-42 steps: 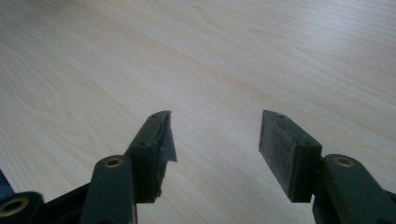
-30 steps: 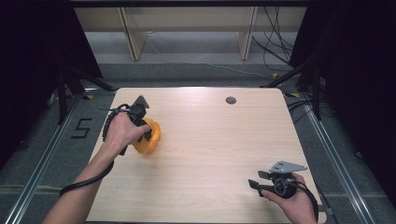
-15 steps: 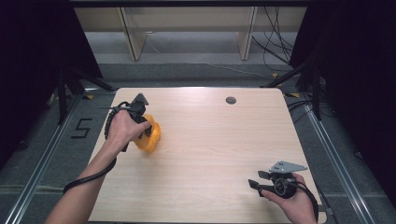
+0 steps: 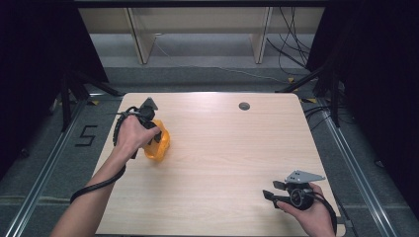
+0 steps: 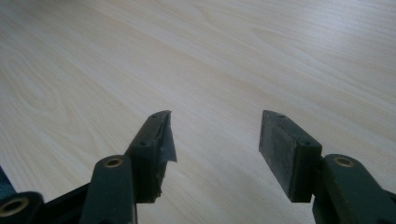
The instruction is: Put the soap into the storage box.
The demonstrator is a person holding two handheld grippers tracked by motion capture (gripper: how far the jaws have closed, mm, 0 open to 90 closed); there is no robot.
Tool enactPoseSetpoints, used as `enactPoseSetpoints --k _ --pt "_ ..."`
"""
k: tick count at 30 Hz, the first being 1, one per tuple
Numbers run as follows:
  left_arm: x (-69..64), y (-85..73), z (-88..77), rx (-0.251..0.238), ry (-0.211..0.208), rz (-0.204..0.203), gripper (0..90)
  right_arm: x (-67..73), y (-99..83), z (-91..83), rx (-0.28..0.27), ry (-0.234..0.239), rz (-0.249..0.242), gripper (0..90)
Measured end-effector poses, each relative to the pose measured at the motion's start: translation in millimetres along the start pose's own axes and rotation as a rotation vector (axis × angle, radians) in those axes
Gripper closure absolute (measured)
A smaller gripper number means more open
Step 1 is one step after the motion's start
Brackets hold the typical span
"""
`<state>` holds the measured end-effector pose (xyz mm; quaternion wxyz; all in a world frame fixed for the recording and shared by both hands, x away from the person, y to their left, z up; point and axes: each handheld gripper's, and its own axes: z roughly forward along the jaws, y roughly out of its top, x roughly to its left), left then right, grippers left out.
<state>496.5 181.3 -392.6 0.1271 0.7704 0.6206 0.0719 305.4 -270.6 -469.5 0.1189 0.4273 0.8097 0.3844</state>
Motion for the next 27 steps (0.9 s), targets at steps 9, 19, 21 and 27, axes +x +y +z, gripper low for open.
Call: enactPoseSetpoints --k 9,19,21,27 --pt "0.0 2.5 1.6 0.0 0.007 -0.002 60.8 2.1 -0.3 0.0 0.008 0.009 0.027 44.4" --pt "0.0 3.9 9.6 0.007 0.015 0.01 60.8 2.4 -0.3 -0.1 0.01 0.01 0.029 44.5" --pt "-1.9 3.8 12.1 0.016 0.006 -0.017 60.8 2.4 -0.3 0.0 0.01 0.011 0.029 44.4" --pt "-2.2 4.1 15.8 0.023 0.005 -0.015 60.8 2.4 -0.3 -0.1 0.011 0.01 0.029 44.4"
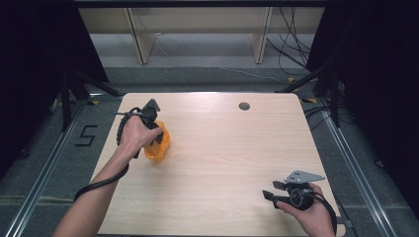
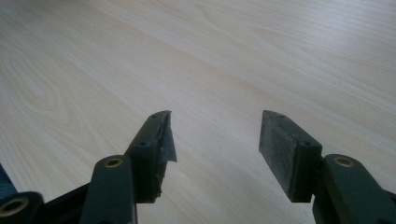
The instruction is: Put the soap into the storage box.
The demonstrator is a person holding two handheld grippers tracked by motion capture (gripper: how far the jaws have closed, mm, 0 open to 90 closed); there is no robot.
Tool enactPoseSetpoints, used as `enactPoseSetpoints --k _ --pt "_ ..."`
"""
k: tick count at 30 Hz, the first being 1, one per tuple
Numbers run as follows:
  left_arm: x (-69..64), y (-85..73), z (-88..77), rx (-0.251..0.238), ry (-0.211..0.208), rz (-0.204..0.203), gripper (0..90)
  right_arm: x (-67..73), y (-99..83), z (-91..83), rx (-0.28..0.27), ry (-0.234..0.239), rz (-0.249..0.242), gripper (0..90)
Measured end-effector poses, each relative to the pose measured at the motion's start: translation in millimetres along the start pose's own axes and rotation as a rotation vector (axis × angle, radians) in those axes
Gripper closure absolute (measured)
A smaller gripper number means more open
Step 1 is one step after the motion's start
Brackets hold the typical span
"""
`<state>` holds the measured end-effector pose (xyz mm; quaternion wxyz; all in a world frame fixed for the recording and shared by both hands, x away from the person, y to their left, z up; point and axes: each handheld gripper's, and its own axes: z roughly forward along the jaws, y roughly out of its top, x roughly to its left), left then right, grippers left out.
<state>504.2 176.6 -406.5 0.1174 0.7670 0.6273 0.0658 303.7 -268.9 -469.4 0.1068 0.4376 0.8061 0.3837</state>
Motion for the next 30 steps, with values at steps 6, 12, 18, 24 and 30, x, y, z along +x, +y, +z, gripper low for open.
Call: enactPoseSetpoints --k 6,12,18,24,30 --pt "1.6 0.9 5.0 -0.011 0.011 0.027 60.8 0.0 0.0 0.1 0.003 -0.002 -0.002 44.5" --pt "3.1 0.9 10.7 -0.001 0.014 0.048 60.7 -2.2 0.3 0.2 -0.006 -0.01 -0.036 44.4" --pt "4.6 1.1 12.8 0.004 0.01 0.058 60.7 -2.2 0.3 0.6 -0.006 -0.005 -0.036 44.4" --pt "2.4 0.2 13.0 0.004 0.0 0.018 60.6 -2.0 0.6 0.4 -0.001 -0.007 -0.037 44.4" --pt "5.3 0.9 13.1 0.001 0.004 0.049 60.3 -1.8 0.5 0.4 0.001 -0.008 -0.036 44.4"
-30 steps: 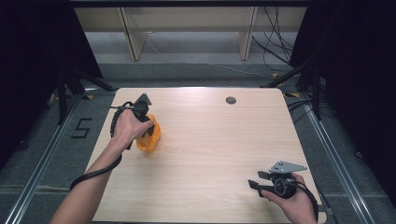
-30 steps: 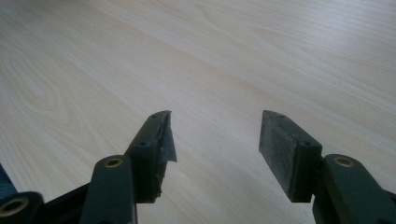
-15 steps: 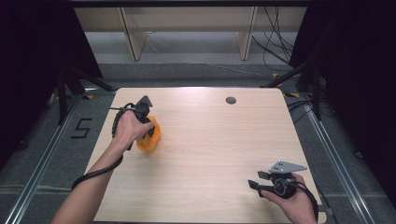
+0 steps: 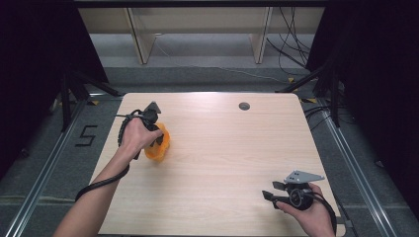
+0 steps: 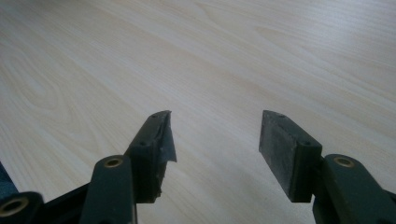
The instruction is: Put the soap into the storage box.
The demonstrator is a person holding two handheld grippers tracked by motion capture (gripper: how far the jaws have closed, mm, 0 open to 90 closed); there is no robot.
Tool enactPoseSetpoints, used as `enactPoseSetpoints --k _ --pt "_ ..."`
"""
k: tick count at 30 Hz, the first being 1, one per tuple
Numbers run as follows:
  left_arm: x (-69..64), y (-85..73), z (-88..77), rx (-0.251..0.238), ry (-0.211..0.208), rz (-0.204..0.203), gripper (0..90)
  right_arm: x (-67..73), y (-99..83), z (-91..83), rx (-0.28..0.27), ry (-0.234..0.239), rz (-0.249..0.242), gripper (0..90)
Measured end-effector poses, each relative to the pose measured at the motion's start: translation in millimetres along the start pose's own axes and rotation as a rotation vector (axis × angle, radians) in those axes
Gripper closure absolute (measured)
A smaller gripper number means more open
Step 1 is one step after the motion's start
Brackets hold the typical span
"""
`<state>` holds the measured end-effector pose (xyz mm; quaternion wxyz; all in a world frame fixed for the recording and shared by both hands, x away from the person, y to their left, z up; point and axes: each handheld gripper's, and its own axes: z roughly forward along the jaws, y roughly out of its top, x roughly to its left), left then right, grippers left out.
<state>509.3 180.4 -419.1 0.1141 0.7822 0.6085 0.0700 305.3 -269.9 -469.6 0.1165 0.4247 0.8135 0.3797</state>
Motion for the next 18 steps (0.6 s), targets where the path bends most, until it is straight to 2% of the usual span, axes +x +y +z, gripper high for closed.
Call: enactPoseSetpoints --k 5,7,10,14,16,17,18 --pt "-0.2 -0.4 1.0 -0.002 -0.005 -0.001 56.2 0.0 -0.3 1.2 -0.002 0.015 0.008 44.3" --pt "0.8 -0.7 1.9 -0.002 0.001 0.009 56.0 -0.1 0.0 0.1 0.0 0.0 0.002 44.4" --pt "1.5 -1.2 2.2 -0.014 0.001 0.003 55.0 -0.1 0.0 0.1 0.0 -0.001 0.002 44.3" --pt "2.8 -2.0 0.7 -0.043 0.006 0.02 49.2 0.0 -0.2 1.2 0.001 0.012 0.008 44.3" --pt "2.6 -3.1 -0.1 -0.057 0.001 0.015 43.8 -0.1 -0.2 1.4 -0.001 0.014 0.007 44.3" --pt "3.6 -4.3 -1.9 -0.07 -0.009 0.034 40.8 -0.1 -0.3 1.5 -0.001 0.014 0.007 44.3" --pt "3.6 -4.3 -1.9 -0.07 -0.009 0.034 39.1 -0.1 -0.3 1.5 -0.001 0.014 0.007 44.3"
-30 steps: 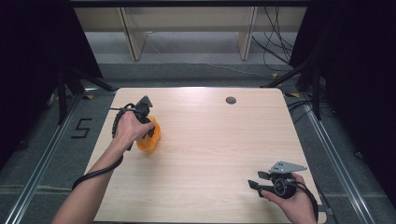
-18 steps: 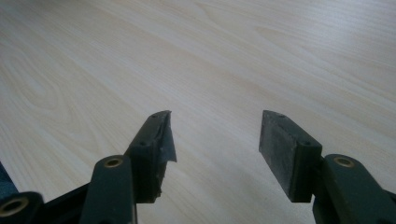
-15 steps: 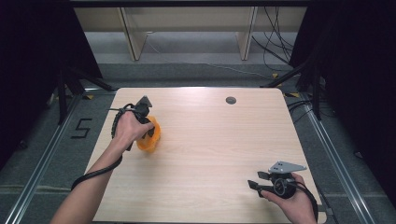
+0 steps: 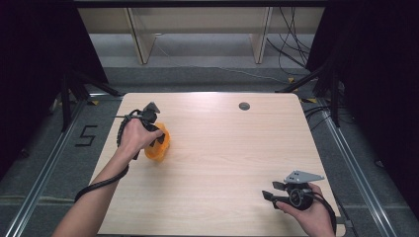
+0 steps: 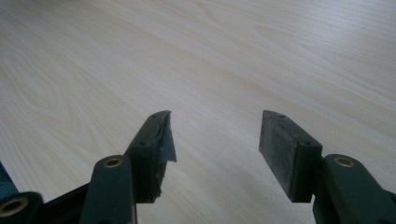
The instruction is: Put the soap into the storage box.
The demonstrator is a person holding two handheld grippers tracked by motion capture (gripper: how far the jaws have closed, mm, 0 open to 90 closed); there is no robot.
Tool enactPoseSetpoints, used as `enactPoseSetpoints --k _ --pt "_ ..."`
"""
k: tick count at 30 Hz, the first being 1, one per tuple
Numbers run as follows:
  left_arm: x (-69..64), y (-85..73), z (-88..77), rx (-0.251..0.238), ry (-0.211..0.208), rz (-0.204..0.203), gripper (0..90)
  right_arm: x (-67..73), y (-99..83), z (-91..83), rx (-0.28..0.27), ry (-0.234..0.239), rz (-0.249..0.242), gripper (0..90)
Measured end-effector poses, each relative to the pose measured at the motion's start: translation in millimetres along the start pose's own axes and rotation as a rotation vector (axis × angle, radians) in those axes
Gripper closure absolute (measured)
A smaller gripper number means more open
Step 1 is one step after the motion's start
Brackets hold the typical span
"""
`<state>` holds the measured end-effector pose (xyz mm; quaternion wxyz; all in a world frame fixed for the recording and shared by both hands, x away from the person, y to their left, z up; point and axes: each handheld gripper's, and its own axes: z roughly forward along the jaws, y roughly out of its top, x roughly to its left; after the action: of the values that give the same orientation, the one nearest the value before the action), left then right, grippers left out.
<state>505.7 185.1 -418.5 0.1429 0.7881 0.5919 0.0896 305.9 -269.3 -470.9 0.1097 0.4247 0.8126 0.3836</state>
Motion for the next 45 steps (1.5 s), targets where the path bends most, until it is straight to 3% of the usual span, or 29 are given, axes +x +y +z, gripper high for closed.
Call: enactPoseSetpoints --k 4,6,9,10,11,12,13,15,17,22,26,30,33,35,37,40,45 --pt "-0.6 -9.2 -8.8 -0.061 -0.001 0.033 31.7 -0.1 0.0 -0.1 0.003 -0.001 -0.002 44.2" --pt "-1.8 -13.6 -11.5 -0.111 0.005 0.008 27.1 -0.2 0.0 -0.3 0.003 -0.007 -0.004 44.2" --pt "-2.9 -20.0 -18.9 -0.139 0.028 0.021 24.3 0.2 -0.1 0.1 0.006 0.002 -0.001 44.1" --pt "-1.9 -22.0 -20.8 -0.147 0.024 0.047 22.5 0.2 0.0 0.0 0.006 0.001 -0.001 44.1" --pt "-1.9 -22.0 -20.8 -0.147 0.024 0.047 21.4 0.1 0.0 0.0 0.005 0.001 -0.001 44.1" --pt "-1.7 -25.4 -26.9 -0.13 0.032 0.088 21.3 0.1 0.0 0.1 0.006 0.0 0.0 44.1" --pt "-1.7 -25.4 -26.9 -0.13 0.032 0.088 20.4 0.0 0.0 0.3 0.007 0.002 -0.002 44.1" --pt "-3.2 -33.3 -30.9 -0.169 0.012 0.093 18.8 0.1 0.0 -0.1 0.006 0.001 -0.001 44.1" --pt "-3.2 -35.6 -32.4 -0.175 0.004 0.097 18.7 0.1 0.0 -0.1 0.004 0.0 -0.002 44.1" --pt "-1.7 -46.7 -36.0 -0.202 -0.078 0.1 18.7 0.0 -0.1 0.2 0.006 -0.001 -0.002 44.1" --pt "-1.8 -58.2 -37.8 -0.229 -0.054 0.11 18.8 -0.1 0.0 -0.9 0.004 -0.009 -0.005 44.1" --pt "-0.9 -74.0 -34.1 -0.28 -0.091 0.101 18.8 -0.1 0.0 -0.9 0.003 -0.005 -0.005 44.1" --pt "1.0 -90.8 -31.3 -0.337 -0.08 0.095 18.9 0.0 0.1 -1.3 0.002 -0.012 -0.004 44.1" --pt "1.6 -94.7 -32.3 -0.341 -0.084 0.09 19.0 -0.1 0.1 -1.0 0.002 -0.007 -0.005 44.1" --pt "2.8 -107.8 -31.7 -0.379 -0.122 0.088 18.9 1.5 0.3 -1.3 0.008 -0.003 0.013 44.1" --pt "4.1 -116.4 -30.7 -0.378 -0.148 0.096 18.4 0.3 0.4 -1.1 0.001 -0.01 -0.004 44.1" --pt "5.7 -141.7 -25.1 -0.419 -0.166 0.106 18.2 0.7 0.4 -1.5 -0.011 -0.017 -0.002 44.1"
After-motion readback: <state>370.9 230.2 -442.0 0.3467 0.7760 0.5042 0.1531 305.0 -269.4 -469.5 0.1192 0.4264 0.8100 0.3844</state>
